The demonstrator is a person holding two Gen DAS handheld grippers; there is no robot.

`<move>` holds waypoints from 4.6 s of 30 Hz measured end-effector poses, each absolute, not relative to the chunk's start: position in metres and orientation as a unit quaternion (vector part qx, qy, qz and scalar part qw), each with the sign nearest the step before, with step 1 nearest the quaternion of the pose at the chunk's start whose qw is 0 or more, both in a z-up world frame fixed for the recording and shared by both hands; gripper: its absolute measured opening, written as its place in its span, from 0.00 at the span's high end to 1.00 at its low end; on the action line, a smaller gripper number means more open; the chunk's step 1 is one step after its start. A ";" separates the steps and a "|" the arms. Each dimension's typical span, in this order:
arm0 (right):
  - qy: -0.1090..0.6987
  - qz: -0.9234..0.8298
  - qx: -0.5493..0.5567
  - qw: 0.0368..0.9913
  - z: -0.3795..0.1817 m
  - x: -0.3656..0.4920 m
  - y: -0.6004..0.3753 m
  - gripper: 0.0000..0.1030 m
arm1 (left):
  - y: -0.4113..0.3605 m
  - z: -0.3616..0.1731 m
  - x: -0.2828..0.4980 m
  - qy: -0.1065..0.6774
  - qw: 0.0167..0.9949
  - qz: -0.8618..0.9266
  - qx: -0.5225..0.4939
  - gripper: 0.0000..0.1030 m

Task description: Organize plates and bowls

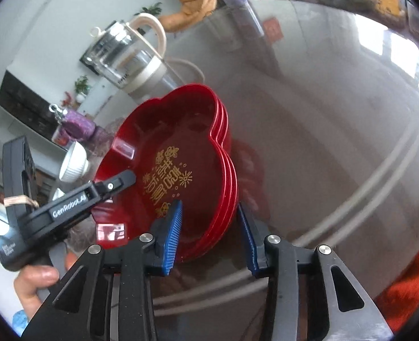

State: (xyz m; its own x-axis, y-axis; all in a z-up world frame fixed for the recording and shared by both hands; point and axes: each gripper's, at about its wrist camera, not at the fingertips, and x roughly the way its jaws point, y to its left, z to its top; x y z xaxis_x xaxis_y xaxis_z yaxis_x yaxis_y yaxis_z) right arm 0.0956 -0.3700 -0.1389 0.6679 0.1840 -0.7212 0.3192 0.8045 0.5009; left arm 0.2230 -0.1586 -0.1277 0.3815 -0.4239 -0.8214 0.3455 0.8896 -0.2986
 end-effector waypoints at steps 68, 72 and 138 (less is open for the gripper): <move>0.418 -0.246 0.115 0.867 -0.151 0.145 -0.365 0.20 | -0.080 -0.172 0.236 0.459 0.887 -0.043 0.017 0.00; 0.417 -0.246 0.115 0.867 -0.151 0.145 -0.365 0.20 | -0.080 -0.172 0.236 0.459 0.887 -0.043 0.017 0.00; 0.409 -0.248 0.119 0.870 -0.149 0.142 -0.363 0.17 | -0.081 -0.172 0.235 0.459 0.887 -0.048 0.020 0.00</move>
